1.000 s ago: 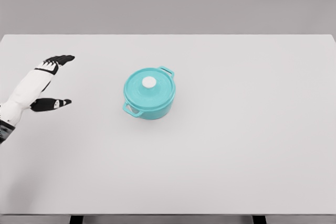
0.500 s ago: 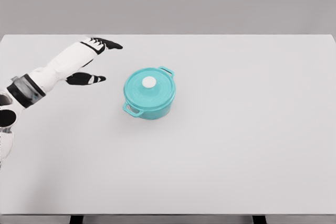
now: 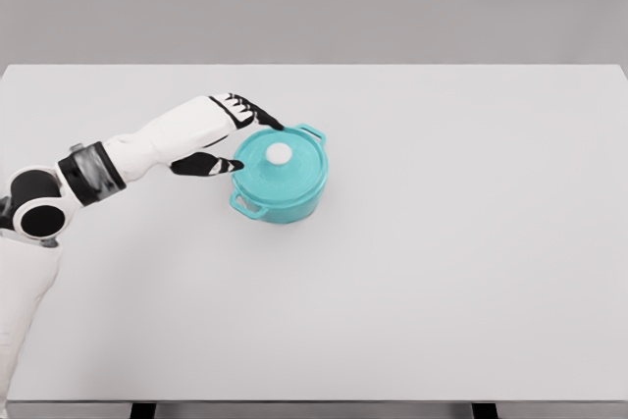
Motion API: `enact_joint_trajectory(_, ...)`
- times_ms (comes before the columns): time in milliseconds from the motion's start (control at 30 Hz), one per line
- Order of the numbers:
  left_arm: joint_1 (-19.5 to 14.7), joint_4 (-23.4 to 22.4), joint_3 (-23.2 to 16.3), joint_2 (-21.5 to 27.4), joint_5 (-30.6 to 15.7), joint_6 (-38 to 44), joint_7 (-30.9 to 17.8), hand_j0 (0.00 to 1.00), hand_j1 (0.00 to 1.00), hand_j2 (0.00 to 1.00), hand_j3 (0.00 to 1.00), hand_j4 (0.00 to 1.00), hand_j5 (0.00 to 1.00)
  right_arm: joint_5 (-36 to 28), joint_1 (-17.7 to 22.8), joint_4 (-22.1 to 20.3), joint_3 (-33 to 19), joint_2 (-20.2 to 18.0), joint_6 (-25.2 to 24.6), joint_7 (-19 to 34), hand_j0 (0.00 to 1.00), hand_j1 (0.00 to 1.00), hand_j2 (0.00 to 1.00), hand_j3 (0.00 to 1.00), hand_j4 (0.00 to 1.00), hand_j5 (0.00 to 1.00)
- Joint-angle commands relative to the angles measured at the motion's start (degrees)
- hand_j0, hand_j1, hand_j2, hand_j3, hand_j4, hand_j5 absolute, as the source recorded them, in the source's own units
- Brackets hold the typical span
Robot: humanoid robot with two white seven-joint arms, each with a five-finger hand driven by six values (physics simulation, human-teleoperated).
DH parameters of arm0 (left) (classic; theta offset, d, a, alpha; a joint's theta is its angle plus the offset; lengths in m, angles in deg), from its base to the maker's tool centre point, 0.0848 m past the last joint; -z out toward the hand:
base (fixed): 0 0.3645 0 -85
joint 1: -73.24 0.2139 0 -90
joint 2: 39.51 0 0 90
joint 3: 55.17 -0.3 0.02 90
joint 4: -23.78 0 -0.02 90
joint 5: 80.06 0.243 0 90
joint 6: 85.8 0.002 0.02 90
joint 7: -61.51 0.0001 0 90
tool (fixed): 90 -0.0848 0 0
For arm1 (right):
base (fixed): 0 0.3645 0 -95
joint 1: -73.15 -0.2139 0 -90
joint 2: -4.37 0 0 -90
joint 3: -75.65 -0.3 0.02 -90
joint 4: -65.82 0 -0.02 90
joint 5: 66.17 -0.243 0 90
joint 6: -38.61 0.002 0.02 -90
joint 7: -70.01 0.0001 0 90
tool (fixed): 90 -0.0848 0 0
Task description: Open the lid of the pot with left arm
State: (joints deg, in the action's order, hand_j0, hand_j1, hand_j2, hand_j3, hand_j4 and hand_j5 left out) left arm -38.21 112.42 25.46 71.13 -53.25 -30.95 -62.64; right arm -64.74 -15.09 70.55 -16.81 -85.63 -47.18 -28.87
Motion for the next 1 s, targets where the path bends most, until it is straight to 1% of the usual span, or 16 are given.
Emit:
enact_joint_trajectory(0,0.00,0.13,-0.13,-0.43,-0.19,0.15,-0.04,0.79,0.79,0.79,0.79,0.79,0.79,-0.03,0.00,0.01,0.00,0.00,0.01,0.00,1.00,1.00,1.00,1.00,1.00,1.00)
enact_joint_trajectory(333,-1.23,0.22,-2.24,-0.34,0.17,0.15,-0.13,0.80,0.80,0.80,0.80,0.80,0.80,-0.03,0.00,0.01,0.00,0.00,0.01,0.00,1.00,1.00,1.00,1.00,1.00,1.00)
enact_joint_trajectory(467,-0.79,0.84,-2.15,-0.26,-1.85,0.15,-0.13,0.81,0.81,0.81,0.81,0.81,0.81,-0.03,0.00,0.01,0.00,0.00,0.01,0.00,1.00,1.00,1.00,1.00,1.00,1.00)
enact_joint_trajectory(600,-0.53,0.49,-2.15,0.01,-9.15,0.15,-0.30,0.82,0.82,0.82,0.82,0.82,0.82,-0.03,0.00,0.01,0.00,0.00,0.01,0.00,1.00,1.00,1.00,1.00,1.00,1.00)
enact_joint_trajectory(633,-0.53,0.22,-2.15,0.10,-10.11,0.15,-0.83,0.82,0.82,0.82,0.82,0.82,0.82,-0.03,0.00,0.01,0.00,0.00,0.01,0.00,1.00,1.00,1.00,1.00,1.00,1.00)
enact_joint_trajectory(733,-0.35,-0.92,-2.15,0.01,-15.56,0.15,-0.85,0.81,0.81,0.81,0.81,0.81,0.81,-0.03,0.00,0.01,0.00,0.00,0.01,0.00,1.00,1.00,1.00,1.00,1.00,1.00)
enact_joint_trajectory(833,-0.44,-1.36,-4.26,0.01,-16.09,3.86,-0.85,0.82,0.82,0.82,0.82,0.82,0.82,-0.03,0.00,0.01,0.00,0.00,0.01,0.00,1.00,1.00,1.00,1.00,1.00,1.00)
enact_joint_trajectory(933,-0.35,-1.54,-4.35,-0.08,-16.53,4.04,-0.85,0.81,0.81,0.81,0.81,0.81,0.81,-0.03,0.00,0.01,0.00,0.00,0.01,0.00,1.00,1.00,1.00,1.00,1.00,1.00)
enact_joint_trajectory(967,-0.18,-1.54,-4.35,-0.08,-17.41,4.39,-0.85,0.81,0.81,0.81,0.81,0.81,0.81,-0.03,0.00,0.01,0.00,0.00,0.01,0.00,1.00,1.00,1.00,1.00,1.00,1.00)
